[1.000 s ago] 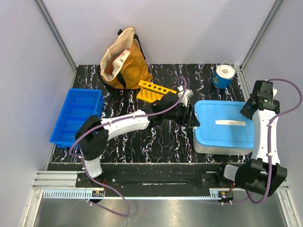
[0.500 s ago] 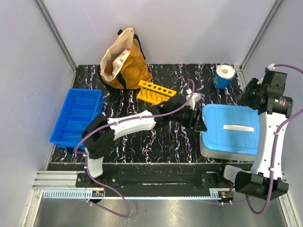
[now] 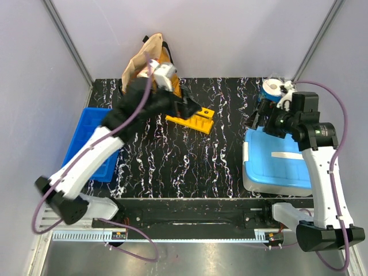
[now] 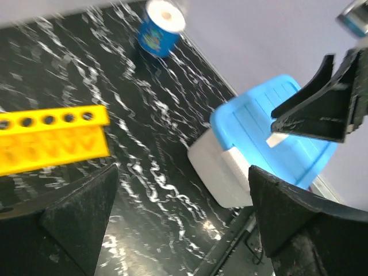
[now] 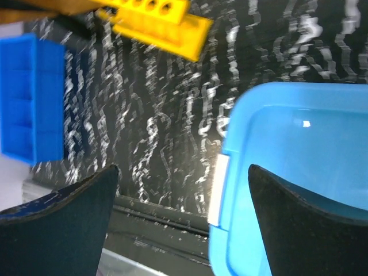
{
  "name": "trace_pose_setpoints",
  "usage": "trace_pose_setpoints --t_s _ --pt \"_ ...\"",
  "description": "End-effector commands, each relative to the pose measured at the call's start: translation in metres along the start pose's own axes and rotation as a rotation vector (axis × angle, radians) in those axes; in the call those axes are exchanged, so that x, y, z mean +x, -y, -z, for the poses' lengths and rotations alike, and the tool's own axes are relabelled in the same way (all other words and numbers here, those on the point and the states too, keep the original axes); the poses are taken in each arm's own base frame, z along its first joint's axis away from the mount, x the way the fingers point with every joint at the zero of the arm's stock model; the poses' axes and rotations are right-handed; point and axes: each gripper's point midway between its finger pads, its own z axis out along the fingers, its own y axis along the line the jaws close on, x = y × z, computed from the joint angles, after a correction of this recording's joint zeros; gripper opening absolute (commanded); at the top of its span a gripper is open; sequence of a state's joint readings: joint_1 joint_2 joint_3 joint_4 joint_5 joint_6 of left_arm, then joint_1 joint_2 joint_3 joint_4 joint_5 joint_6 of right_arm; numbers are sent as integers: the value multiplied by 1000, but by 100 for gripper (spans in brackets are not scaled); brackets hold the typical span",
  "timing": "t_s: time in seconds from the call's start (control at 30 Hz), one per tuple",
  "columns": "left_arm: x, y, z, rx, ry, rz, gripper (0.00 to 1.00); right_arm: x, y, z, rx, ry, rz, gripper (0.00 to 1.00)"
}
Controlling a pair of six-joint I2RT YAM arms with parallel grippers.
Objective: Organize the chemistry lab equipment
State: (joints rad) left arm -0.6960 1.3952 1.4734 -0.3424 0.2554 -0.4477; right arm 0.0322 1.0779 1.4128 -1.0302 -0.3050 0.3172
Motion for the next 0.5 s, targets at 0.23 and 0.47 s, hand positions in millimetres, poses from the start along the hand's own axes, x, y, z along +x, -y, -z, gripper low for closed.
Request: trace_pose_setpoints --t_s 0.23,0.47 --pt "6 -27 159 -241 86 -229 99 -9 -73 27 -380 223 17 100" --pt "25 -26 193 -239 166 -189 99 1 -85 37 -482 232 11 100"
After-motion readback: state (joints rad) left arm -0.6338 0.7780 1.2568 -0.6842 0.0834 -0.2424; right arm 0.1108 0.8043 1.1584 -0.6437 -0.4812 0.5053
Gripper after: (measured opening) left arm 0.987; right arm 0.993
